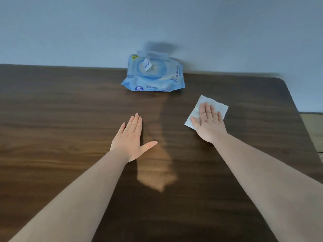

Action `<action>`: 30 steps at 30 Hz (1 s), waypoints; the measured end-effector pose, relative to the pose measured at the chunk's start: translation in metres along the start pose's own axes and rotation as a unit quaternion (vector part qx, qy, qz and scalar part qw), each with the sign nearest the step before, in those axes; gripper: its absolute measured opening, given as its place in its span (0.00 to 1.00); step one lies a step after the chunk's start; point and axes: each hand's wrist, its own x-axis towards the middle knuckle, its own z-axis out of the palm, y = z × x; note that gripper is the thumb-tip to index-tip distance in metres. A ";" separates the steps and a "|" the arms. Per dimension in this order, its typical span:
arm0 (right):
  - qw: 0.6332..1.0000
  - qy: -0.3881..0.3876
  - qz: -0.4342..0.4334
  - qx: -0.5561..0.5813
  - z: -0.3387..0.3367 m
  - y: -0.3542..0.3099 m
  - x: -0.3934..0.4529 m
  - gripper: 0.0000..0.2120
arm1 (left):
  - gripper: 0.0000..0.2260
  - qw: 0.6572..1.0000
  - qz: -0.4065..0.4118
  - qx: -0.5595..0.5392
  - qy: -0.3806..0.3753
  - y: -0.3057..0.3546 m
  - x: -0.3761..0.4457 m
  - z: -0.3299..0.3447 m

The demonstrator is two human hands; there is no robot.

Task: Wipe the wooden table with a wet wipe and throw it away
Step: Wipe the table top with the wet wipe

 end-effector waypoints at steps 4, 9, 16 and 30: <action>0.994 -0.010 -0.098 -0.040 0.013 -0.088 0.002 0.33 | 0.47 0.997 -0.080 -0.008 0.007 -0.076 -0.041 0.006; 0.979 -0.027 -0.188 -0.071 0.031 -0.201 -0.011 0.33 | 0.49 0.979 -0.198 -0.044 0.006 -0.166 -0.105 0.019; 0.946 -0.022 -0.312 -0.085 0.064 -0.349 -0.043 0.32 | 0.53 0.943 -0.324 -0.077 -0.003 -0.258 -0.188 0.044; 0.879 -0.024 -0.460 -0.123 0.119 -0.576 -0.093 0.32 | 0.52 0.933 -0.329 -0.149 0.018 -0.304 -0.223 0.075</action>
